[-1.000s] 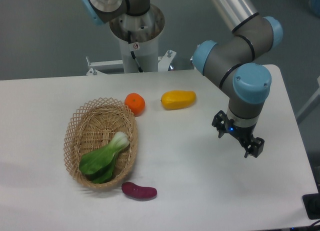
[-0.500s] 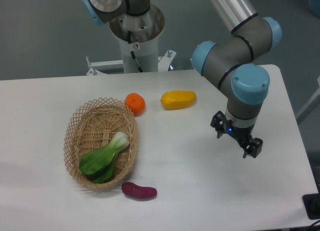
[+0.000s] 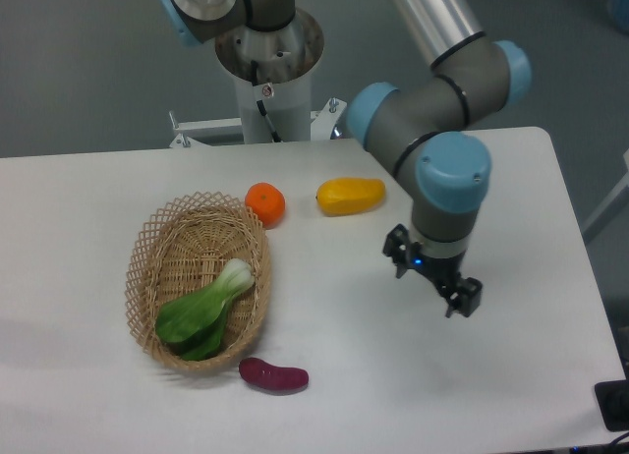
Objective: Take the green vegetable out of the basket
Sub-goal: 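Move the gripper over the basket above the green bok choy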
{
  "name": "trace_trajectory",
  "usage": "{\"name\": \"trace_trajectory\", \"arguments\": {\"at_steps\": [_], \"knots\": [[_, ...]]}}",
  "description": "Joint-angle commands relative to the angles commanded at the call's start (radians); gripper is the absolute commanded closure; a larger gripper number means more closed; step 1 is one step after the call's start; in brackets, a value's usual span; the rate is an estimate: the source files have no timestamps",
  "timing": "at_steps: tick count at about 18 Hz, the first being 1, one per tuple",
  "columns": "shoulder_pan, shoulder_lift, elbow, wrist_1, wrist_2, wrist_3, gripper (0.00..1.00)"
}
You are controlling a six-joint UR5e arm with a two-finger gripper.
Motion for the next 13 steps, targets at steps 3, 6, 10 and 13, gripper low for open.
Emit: {"name": "trace_trajectory", "arguments": {"at_steps": [3,6,10,13], "knots": [[-0.064,0.015,-0.037,0.000,-0.015,-0.025,0.00],[-0.133,0.028,-0.060,0.000,-0.029,-0.107,0.00],[-0.199,0.054,-0.115,0.000,-0.028,-0.212,0.00],[-0.244,0.061,-0.150,0.002,-0.028,-0.262,0.00]]}}
